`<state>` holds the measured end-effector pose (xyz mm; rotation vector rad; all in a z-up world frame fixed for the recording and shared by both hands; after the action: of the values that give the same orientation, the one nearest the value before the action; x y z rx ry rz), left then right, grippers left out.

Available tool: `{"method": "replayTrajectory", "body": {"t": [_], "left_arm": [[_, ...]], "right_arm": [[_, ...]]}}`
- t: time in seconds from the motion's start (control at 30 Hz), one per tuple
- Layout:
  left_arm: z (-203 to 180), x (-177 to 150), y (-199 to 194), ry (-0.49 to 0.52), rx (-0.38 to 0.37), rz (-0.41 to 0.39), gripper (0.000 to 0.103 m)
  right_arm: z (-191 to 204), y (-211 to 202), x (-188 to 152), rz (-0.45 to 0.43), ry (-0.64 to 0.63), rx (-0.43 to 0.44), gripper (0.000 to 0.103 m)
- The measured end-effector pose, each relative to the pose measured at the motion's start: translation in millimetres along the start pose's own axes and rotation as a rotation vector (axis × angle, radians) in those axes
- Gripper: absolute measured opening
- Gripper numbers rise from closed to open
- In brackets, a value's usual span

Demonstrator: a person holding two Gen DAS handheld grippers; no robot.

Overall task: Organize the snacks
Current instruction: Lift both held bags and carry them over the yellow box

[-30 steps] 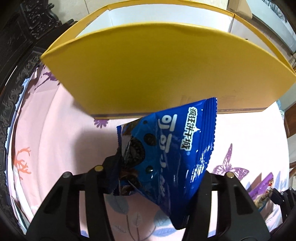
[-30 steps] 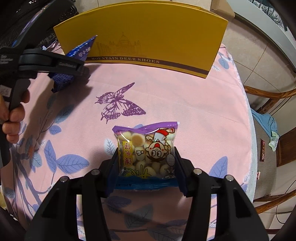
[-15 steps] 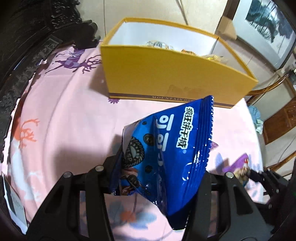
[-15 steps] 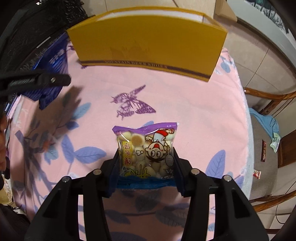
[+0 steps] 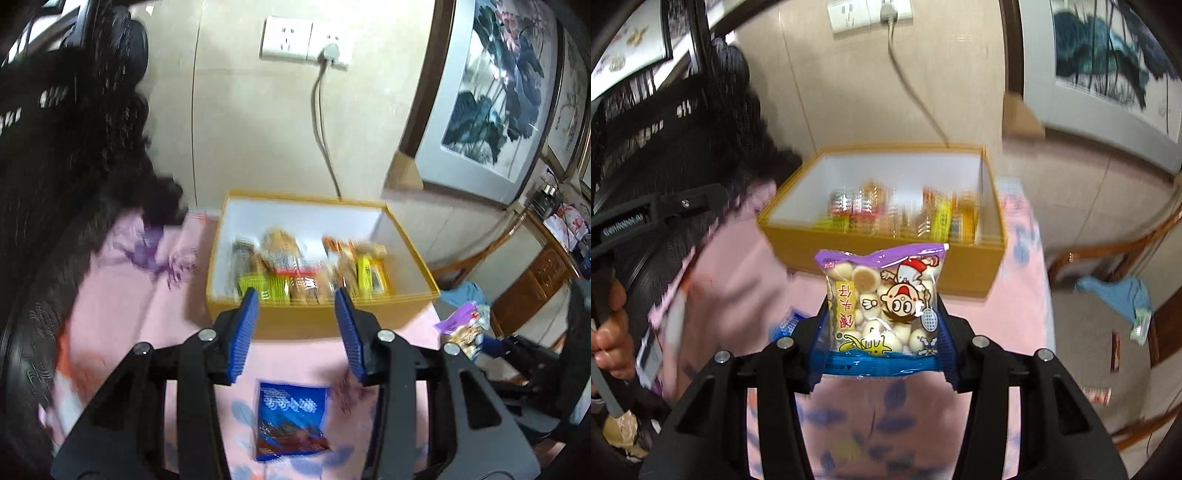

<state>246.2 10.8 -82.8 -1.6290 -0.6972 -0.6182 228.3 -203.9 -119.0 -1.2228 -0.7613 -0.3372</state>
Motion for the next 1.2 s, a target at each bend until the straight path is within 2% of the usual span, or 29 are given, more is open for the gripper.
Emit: {"method": "replayTrajectory", "body": {"t": [0.07, 0.1, 0.17, 0.23, 0.3, 0.33, 0.4, 0.5, 0.6, 0.67, 0.7, 0.8, 0.9, 1.07, 1.2], "left_arm": [[7.9, 1.3, -2.4, -0.017, -0.006, 0.007, 0.044], [14.4, -8.7, 0.6, -0.022, 0.021, 0.030, 0.044], [17.7, -38.0, 18.3, -0.007, 0.042, 0.126, 0.053], [19.0, -71.0, 39.7, -0.023, 0.073, 0.237, 0.067], [12.0, -107.2, 67.7, -0.051, 0.059, 0.358, 0.076], [6.7, -121.5, 80.1, -0.045, 0.063, 0.399, 0.077], [-6.0, -142.4, 100.3, 0.004, 0.065, 0.463, 0.077], [-25.9, -166.2, 127.2, 0.140, 0.131, 0.514, 0.083], [-27.1, -177.2, 143.8, 0.167, 0.165, 0.557, 0.087], [-22.2, -179.8, 146.6, 0.137, 0.135, 0.542, 0.086], [-19.6, -179.1, 146.0, 0.122, 0.111, 0.545, 0.081], [-18.4, -178.0, 140.1, 0.143, 0.105, 0.530, 0.071], [-12.1, -169.8, 122.0, 0.066, 0.049, 0.497, 0.069], [-8.5, -124.7, 71.8, 0.026, 0.015, 0.341, 0.068], [-8.6, -60.8, 37.5, 0.028, 0.010, 0.188, 0.069]], "right_arm": [[-2.7, -14.0, 17.1, -0.051, 0.015, 0.020, 0.051], [-3.9, -17.7, 20.7, -0.064, 0.016, 0.024, 0.051], [-5.2, -24.1, 21.6, -0.083, 0.024, 0.029, 0.051], [-8.4, -23.3, 15.7, -0.069, 0.051, 0.037, 0.051], [-9.4, -20.2, 7.8, -0.051, 0.068, 0.040, 0.051], [-9.6, -18.4, 3.2, -0.039, 0.073, 0.040, 0.051], [-9.3, -17.8, -0.5, -0.025, 0.083, 0.042, 0.051], [-10.8, -22.1, -5.4, -0.022, 0.092, 0.038, 0.051], [-15.3, -27.1, -5.9, -0.026, 0.114, 0.034, 0.051], [-17.7, -29.0, -5.7, -0.030, 0.123, 0.028, 0.051], [-19.5, -30.1, -5.9, -0.032, 0.134, 0.027, 0.051], [-21.8, -30.6, -7.9, -0.031, 0.146, 0.022, 0.051], [-21.8, -30.6, -11.3, -0.024, 0.149, 0.019, 0.051], [-22.4, -31.8, -9.5, -0.025, 0.152, 0.023, 0.051], [-20.1, -35.1, 10.7, -0.061, 0.123, 0.028, 0.051]]}}
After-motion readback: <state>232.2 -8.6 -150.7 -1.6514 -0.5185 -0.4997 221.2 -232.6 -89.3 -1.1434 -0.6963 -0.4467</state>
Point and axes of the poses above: each gripper's, at about its wrist camera, not at the fingertips, and y roughly the way its jaws point, z to its left, x to its top, the point moved 4 cm from there along y, roughly the way its jaws point, and after that the axes turned 3 degrees about z, right-handed, at the moved point
